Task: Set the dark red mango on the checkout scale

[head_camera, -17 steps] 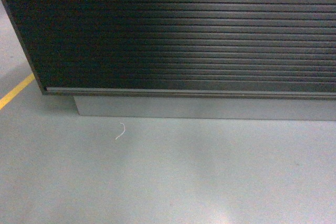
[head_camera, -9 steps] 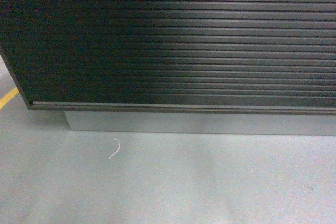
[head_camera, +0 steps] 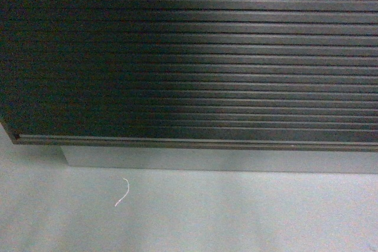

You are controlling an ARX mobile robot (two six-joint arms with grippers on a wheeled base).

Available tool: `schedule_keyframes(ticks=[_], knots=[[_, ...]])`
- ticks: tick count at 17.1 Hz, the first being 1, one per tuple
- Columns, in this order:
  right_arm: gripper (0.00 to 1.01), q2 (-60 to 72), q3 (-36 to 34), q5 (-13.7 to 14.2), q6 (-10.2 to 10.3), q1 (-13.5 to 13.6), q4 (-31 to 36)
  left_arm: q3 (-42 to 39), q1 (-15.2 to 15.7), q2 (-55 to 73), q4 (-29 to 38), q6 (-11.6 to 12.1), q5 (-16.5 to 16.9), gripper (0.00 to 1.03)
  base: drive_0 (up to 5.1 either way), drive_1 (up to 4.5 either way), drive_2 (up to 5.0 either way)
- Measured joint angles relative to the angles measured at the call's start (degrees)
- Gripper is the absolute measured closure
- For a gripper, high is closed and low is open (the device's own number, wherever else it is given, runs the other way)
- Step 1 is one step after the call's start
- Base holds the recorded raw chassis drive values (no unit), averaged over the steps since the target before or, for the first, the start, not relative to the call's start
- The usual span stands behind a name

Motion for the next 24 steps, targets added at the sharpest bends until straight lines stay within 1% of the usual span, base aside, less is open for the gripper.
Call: schedule_keyframes(ticks=[16, 24], knots=[[0.03, 0.00, 0.02, -0.02, 0.00, 0.00, -0.04, 0.00, 0.00, 0.00, 0.02, 0.00, -0.02, 0.05, 0.0, 2.69, -2.8], [0.03, 0.00, 0.00, 0.00, 0.00, 0.00, -0.04, 0.00, 0.00, 0.00, -0.04, 0.00, -0.02, 0.05, 0.0, 0.20, -0.2]])
